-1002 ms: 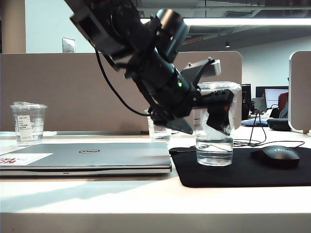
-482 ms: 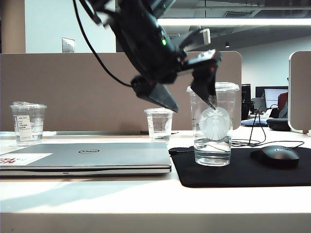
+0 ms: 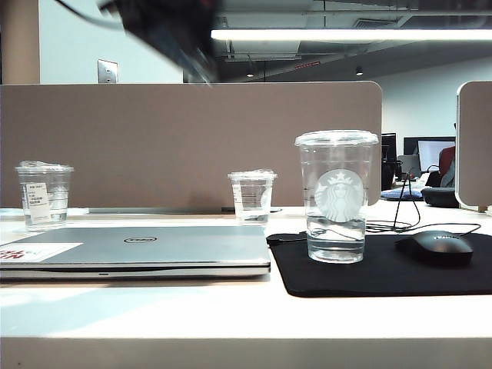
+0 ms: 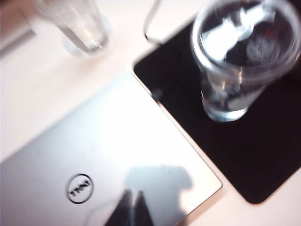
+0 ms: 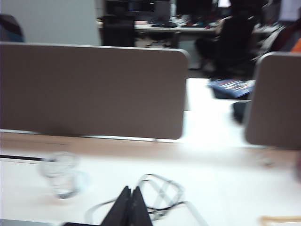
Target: Pick up the coffee cup on the middle and place it on the right side of the laptop.
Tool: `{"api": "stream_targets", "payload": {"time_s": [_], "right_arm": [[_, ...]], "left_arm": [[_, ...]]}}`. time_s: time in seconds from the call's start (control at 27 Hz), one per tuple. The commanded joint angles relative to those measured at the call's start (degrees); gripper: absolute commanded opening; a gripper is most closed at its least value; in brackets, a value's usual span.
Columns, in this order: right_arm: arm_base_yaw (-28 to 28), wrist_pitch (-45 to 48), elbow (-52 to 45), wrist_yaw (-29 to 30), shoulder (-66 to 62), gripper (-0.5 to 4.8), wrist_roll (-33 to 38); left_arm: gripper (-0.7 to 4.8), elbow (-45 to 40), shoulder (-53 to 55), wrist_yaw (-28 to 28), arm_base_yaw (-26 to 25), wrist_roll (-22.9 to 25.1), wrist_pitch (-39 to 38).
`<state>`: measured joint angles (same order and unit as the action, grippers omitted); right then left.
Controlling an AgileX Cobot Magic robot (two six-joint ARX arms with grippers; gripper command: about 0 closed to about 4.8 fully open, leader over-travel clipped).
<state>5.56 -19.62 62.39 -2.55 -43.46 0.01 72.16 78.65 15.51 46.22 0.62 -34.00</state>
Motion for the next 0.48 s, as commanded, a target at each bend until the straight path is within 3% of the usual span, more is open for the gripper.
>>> {"api": "stream_targets", "payload": {"time_s": [0.04,0.15,0.48], "right_arm": [[0.1,-1.6,0.3,4.9,0.2,-0.05,5.4],[0.9,-5.2,0.2,4.1,0.2,-0.05,5.8],[1.3,-8.1,-8.3,2.1,11.1,-0.05,5.3]], "left_arm": [[-0.06,0.1,-5.8,1.6,-0.1,0.4,-1.2],[-0.06,0.0,-11.9,5.1,0.0,-0.7,-2.4],[-0.06,-10.1,-34.6,5.2,-0.1,1.5,-2.8]]}}
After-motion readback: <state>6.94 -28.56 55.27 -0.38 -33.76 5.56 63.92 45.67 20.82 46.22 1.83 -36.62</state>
